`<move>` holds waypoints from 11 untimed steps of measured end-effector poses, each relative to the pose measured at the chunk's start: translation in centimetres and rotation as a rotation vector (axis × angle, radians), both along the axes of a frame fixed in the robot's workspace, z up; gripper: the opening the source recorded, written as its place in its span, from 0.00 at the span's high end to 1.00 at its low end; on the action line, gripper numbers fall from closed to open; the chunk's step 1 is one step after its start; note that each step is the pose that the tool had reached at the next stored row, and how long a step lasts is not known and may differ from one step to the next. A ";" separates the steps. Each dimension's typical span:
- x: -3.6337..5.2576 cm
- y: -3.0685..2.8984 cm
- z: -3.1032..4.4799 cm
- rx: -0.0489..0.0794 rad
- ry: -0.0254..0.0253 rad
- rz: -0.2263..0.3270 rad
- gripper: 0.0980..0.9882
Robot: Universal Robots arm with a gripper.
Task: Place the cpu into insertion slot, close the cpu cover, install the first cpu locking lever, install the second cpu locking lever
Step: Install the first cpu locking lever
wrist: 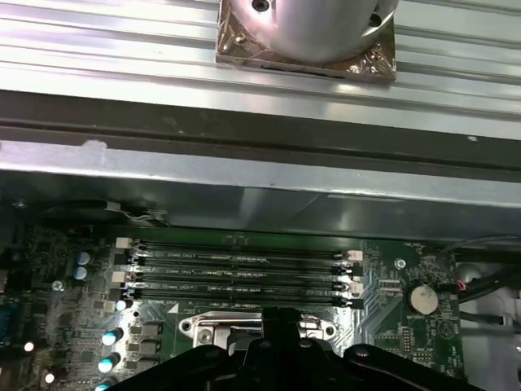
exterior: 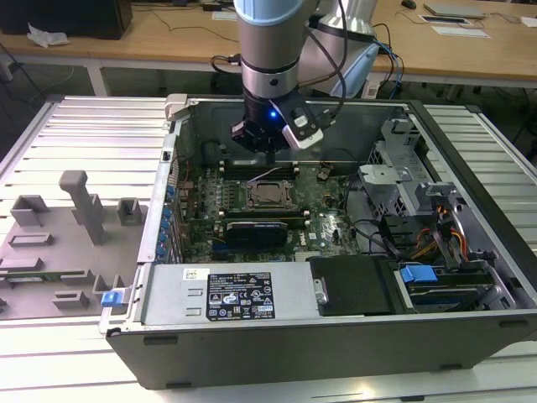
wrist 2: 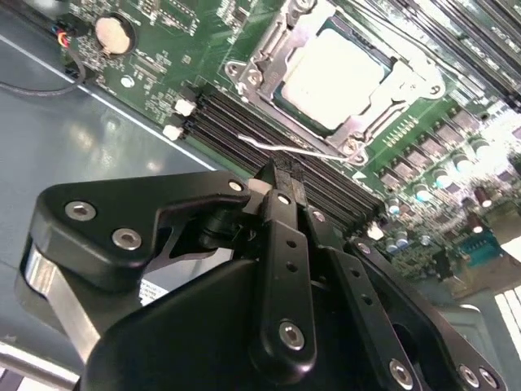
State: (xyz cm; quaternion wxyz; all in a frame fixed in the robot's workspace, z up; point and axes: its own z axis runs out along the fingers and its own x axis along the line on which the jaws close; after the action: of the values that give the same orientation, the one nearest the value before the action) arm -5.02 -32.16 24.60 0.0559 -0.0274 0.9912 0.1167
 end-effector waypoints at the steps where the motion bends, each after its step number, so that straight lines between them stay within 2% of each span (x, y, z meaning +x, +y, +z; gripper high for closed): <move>1: -0.01 0.00 -0.10 0.000 -0.0124 0.000 0.99; 2: -0.02 -0.01 -0.16 0.000 -0.0193 0.000 0.99; 4: -0.06 0.00 -0.43 0.000 -0.0409 0.000 0.99; 5: -0.07 0.00 -0.52 0.000 -0.0457 0.000 0.99; 7: -0.13 0.00 -0.87 0.000 -0.0528 0.000 0.99; 11: -0.17 0.08 -1.62 -0.003 -0.0535 0.000 0.99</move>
State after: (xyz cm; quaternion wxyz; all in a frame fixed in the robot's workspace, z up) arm -5.19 -32.08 22.97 0.0824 -0.0307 0.9895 0.1145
